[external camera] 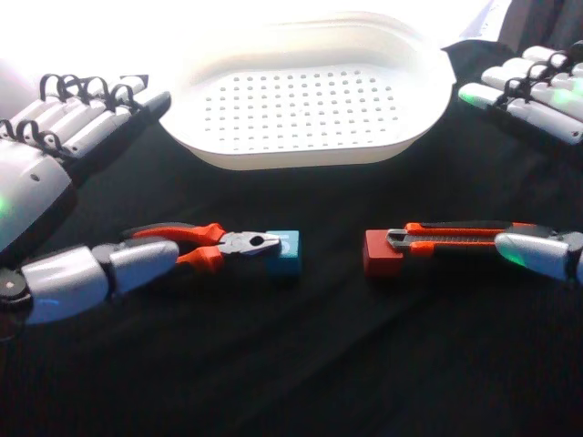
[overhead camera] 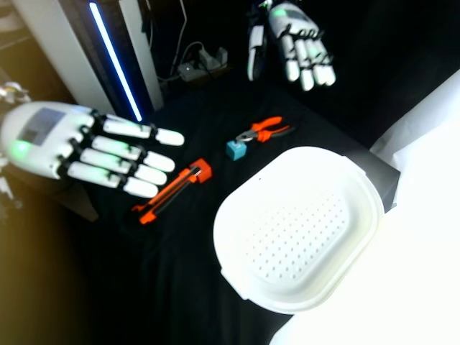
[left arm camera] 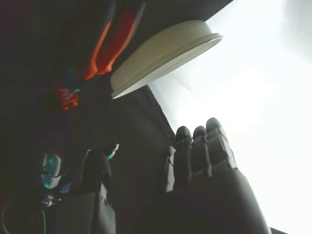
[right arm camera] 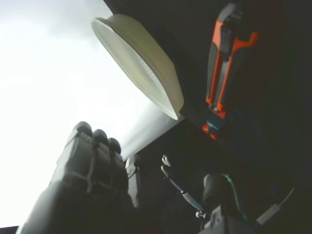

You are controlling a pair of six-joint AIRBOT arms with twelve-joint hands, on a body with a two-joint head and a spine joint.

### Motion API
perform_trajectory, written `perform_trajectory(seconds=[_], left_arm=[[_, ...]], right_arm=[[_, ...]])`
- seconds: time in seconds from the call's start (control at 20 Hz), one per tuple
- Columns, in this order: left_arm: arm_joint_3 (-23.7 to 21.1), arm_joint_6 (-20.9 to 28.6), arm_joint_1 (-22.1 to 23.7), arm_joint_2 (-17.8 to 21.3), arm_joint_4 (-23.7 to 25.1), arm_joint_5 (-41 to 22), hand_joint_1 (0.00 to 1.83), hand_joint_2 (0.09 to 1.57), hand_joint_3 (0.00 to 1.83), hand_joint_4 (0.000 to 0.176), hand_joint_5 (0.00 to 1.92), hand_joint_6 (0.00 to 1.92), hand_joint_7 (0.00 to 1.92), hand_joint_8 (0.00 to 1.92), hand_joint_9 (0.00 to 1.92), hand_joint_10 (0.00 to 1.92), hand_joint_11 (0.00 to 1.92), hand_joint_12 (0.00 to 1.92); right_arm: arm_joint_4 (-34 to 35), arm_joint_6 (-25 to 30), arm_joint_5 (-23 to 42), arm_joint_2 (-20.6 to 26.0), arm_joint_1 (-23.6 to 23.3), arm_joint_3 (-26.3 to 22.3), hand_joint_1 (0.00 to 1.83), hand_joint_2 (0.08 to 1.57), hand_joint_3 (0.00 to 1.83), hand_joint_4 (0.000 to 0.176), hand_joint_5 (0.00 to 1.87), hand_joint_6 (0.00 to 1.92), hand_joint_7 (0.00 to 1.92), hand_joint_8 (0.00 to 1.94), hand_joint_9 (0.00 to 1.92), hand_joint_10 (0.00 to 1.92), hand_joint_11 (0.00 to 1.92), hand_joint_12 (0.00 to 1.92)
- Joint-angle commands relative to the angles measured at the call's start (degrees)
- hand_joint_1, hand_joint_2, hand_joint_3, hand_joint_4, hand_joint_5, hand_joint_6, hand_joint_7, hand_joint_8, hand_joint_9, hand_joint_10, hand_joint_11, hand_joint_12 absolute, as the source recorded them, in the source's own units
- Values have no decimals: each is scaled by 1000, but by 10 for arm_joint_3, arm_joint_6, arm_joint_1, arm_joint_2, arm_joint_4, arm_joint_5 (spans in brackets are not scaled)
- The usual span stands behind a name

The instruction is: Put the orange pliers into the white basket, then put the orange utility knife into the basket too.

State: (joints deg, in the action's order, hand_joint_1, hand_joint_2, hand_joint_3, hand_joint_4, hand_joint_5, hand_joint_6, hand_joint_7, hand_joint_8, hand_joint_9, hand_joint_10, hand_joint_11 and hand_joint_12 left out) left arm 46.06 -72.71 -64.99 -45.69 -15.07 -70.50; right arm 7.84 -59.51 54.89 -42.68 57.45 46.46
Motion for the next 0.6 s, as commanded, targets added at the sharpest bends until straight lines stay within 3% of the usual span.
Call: perform_trajectory(seconds=[0.0, 0.05, 0.1, 0.2, 0.25, 0.3, 0.35, 0.4, 0.45, 0.55], left_arm=[[2, -3, 10, -3, 10, -59, 415, 1220, 15, 54, 9, 3, 0, 0, 0, 0, 0, 54], [3, -5, 14, -5, 12, -54, 441, 1220, 7, 60, 14, 2, 0, 0, 0, 0, 0, 10], [3, -5, 18, -6, 14, -49, 418, 1225, 6, 67, 13, 1, 0, 0, 3, 1, 0, 1], [1, -5, 18, -7, 16, -47, 423, 1236, 7, 88, 8, 3, 23, 7, 40, 15, 0, 0], [0, -5, 18, -10, 17, -44, 430, 1236, 5, 99, 2, 0, 28, 8, 55, 20, 23, 11], [-2, -5, 18, -14, 17, -39, 469, 1226, 11, 65, 74, 0, 85, 1, 118, 9, 4, 457], [-2, -4, 18, -19, 16, -34, 504, 1219, 4, 40, 125, 7, 134, 6, 166, 20, 0, 759], [-1, -4, 18, -25, 15, -25, 527, 1218, 1, 33, 162, 10, 175, 10, 200, 35, 0, 1003], [3, -4, 18, -34, 13, -10, 521, 1230, 3, 0, 217, 21, 236, 25, 247, 71, 0, 1276], [12, -4, 23, -49, 2, 14, 546, 1243, 0, 0, 285, 10, 310, 9, 60, 663, 0, 1520]], right_arm=[[-2, -2, 68, -2, -4, 1, 297, 1236, 27, 68, 0, 0, 0, 0, 0, 0, 0, 0], [-2, -3, 68, -3, -4, 1, 304, 1236, 20, 62, 0, 0, 0, 0, 0, 0, 0, 0], [-2, -3, 68, -5, -4, 1, 324, 1236, 15, 27, 0, 0, 0, 0, 0, 0, 0, 0], [-2, -3, 68, -5, -4, 1, 369, 1231, 8, 3, 0, 0, 0, 0, 0, 0, 0, 0], [-1, -3, 68, -5, -4, 1, 372, 1231, 7, 1, 0, 0, 0, 0, 0, 0, 0, 0], [-1, -3, 68, -6, -4, 1, 336, 1233, 8, 0, 0, 0, 0, 0, 0, 0, 0, 0], [-1, -3, 68, -6, -4, 1, 344, 1232, 5, 0, 0, 0, 0, 0, 0, 0, 0, 0], [-1, -3, 68, -6, -4, 1, 358, 1230, 3, 0, 0, 0, 0, 0, 0, 0, 0, 0], [0, -3, 68, -6, -4, 1, 362, 1233, 4, 0, 0, 0, 0, 0, 0, 0, 0, 0], [1, -3, 68, -6, -4, 2, 362, 1233, 4, 0, 0, 0, 0, 0, 0, 0, 0, 0]])
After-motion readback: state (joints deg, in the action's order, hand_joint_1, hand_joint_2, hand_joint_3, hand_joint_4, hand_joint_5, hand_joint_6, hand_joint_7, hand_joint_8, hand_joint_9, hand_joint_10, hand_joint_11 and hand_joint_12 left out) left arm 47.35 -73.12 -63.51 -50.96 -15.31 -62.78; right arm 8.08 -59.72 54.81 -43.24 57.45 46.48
